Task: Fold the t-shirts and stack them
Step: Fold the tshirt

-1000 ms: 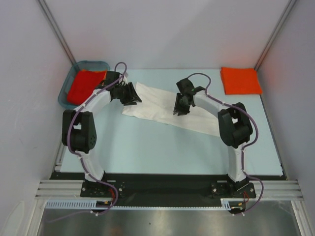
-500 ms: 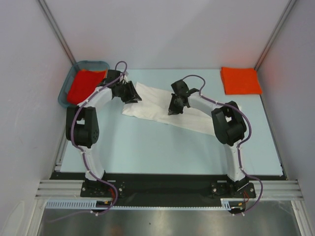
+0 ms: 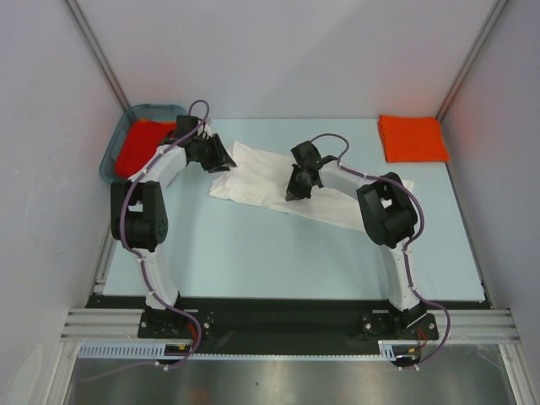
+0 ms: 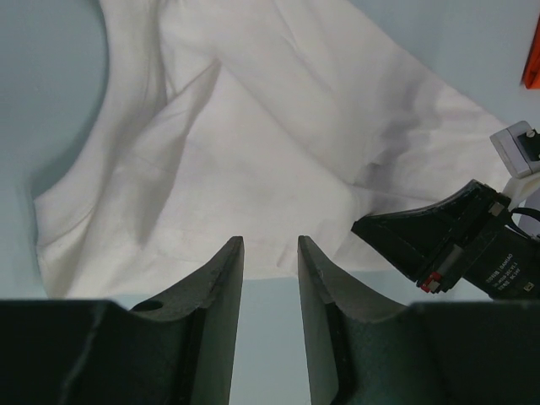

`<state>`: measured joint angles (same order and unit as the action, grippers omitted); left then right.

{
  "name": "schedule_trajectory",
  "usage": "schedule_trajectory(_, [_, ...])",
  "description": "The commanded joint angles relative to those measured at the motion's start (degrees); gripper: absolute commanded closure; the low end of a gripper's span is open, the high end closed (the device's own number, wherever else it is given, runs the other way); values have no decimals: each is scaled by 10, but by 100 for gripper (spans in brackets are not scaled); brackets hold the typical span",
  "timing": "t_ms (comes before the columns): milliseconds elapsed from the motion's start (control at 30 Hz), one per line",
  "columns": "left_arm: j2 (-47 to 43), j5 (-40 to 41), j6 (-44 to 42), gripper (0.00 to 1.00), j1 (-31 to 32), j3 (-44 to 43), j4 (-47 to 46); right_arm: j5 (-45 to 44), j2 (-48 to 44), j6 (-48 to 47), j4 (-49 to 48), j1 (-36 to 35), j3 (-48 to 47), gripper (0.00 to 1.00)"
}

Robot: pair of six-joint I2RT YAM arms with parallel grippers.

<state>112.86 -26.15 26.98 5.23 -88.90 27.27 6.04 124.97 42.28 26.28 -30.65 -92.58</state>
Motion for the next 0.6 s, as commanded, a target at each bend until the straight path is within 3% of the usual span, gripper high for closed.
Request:
schedule_trajectory(0, [-5,-7,-2,63,-5,-18,2,-3,0,7,-18,-2,-2,95])
schedule_trajectory(567, [-6,-17,-1,62,-15,-18,2,-29,41,-7,-7,31,-65,95])
